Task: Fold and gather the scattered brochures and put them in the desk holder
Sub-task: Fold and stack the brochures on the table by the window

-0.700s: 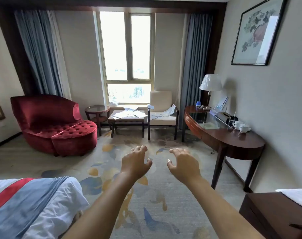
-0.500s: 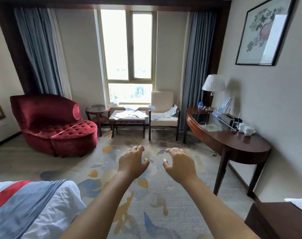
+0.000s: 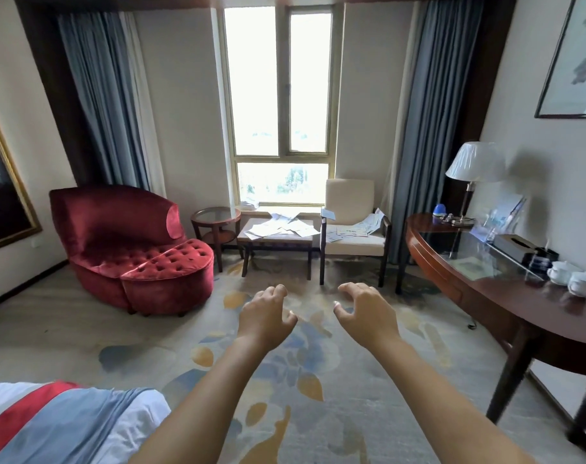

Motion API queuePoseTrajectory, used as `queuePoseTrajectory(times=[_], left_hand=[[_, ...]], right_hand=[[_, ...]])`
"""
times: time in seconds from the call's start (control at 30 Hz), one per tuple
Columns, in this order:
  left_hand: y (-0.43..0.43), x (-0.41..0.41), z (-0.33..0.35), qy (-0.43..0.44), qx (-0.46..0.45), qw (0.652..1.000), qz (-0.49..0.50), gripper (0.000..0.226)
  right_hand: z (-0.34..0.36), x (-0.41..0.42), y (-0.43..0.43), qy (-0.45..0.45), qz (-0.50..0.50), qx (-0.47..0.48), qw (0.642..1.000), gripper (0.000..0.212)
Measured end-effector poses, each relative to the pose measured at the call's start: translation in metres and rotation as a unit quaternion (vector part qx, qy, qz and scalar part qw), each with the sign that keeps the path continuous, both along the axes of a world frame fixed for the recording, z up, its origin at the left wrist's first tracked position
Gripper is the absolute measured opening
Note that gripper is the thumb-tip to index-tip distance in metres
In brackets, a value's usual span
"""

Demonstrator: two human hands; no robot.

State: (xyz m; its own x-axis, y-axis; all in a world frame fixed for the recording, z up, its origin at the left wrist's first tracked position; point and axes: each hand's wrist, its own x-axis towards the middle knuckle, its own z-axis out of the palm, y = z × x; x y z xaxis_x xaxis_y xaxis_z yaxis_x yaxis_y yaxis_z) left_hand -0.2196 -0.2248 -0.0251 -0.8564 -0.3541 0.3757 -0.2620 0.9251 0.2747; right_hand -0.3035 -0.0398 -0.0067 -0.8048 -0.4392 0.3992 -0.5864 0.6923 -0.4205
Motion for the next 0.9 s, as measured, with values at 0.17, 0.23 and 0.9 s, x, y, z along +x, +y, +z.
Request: queuePoseTrajectory(times=[0.17,0.23,0.9], left_hand=[[-0.058,-0.052,0.001,0.005,0.007,1.0,0.009,0.04],[-0.081,-0.073,0.0,0.0,0.0,1.0,0.015,0.041],[-0.3,-0.346,0.021,0.024,0.012,0.999,0.041,0.04]], right_hand=[[0.003,-0.059,-0.06,-0.004,0.003,-0.011,1.0,0.04],[0.0,-0.082,-0.083,-0.009,0.0,-0.015,1.0,0.039],[0.002,-0.364,-0.316,-0.012,0.042,0.011,0.999,0.043]])
